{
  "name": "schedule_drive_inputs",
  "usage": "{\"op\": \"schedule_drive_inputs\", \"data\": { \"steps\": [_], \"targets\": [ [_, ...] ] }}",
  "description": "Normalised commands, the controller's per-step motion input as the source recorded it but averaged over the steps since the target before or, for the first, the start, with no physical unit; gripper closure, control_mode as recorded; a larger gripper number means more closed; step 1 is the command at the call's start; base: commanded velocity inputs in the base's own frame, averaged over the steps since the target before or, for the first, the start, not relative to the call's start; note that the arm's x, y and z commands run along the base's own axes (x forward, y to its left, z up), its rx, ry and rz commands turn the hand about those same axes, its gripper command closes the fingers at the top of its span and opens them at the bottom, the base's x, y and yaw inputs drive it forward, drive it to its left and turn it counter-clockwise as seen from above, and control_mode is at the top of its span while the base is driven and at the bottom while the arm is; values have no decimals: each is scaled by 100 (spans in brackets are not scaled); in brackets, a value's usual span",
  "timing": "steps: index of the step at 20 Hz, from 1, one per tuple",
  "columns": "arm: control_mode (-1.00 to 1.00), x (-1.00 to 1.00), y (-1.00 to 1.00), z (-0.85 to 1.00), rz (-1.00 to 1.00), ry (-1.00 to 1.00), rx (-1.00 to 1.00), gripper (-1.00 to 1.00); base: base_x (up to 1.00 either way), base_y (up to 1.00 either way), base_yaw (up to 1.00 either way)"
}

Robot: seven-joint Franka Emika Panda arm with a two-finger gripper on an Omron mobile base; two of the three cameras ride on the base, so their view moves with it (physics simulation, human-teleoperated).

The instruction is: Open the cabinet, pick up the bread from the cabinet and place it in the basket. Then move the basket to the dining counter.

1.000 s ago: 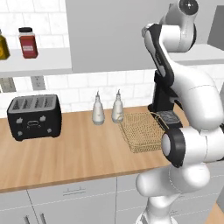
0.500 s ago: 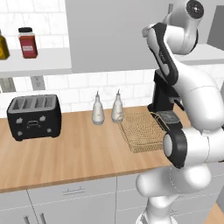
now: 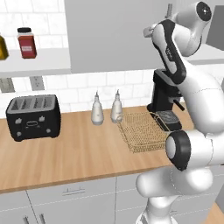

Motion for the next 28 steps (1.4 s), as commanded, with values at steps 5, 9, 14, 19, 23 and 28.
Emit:
{"op": "schedule_drive_inputs", "data": {
  "steps": [5,9,14,19,23,28],
  "targets": [
    [-100,-16,100,-7,26,17,0,100,0,0,0],
    [-100,-64,100,0,21,3,0,100,0,0,0],
    [-100,-96,100,0,6,-2,-2,100,0,0,0],
    [-100,-100,100,0,0,-4,-1,100,0,0,0],
    [-100,-99,100,0,0,0,0,100,0,0,0],
    [-100,-99,100,0,0,0,0,100,0,0,0]
  ]
}}
